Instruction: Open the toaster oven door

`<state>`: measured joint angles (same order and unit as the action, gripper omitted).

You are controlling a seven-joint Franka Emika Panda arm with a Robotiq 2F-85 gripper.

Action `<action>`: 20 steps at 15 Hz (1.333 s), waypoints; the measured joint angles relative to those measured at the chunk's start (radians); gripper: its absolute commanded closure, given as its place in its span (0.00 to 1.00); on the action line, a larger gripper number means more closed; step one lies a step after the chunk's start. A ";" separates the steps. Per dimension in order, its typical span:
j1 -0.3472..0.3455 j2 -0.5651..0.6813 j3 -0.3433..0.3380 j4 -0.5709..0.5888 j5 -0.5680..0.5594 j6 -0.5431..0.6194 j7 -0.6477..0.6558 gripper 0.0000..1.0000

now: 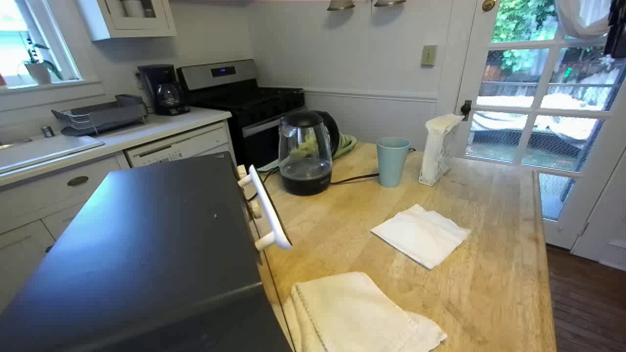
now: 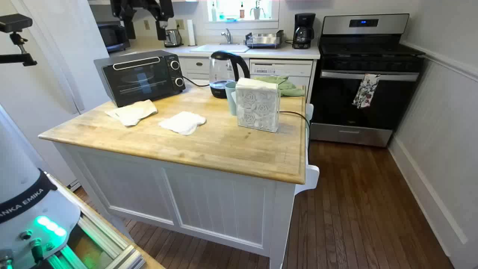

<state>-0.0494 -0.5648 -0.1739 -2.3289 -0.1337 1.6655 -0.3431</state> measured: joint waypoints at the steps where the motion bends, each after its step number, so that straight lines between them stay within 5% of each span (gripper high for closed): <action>1: 0.000 0.000 0.000 0.000 0.000 0.000 0.000 0.00; 14: 0.008 0.000 0.011 0.001 0.021 0.000 0.006 0.00; 20: 0.088 0.007 0.162 0.028 0.238 -0.018 0.255 0.00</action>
<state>0.0381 -0.5579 -0.0117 -2.3008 0.1045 1.6471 -0.0879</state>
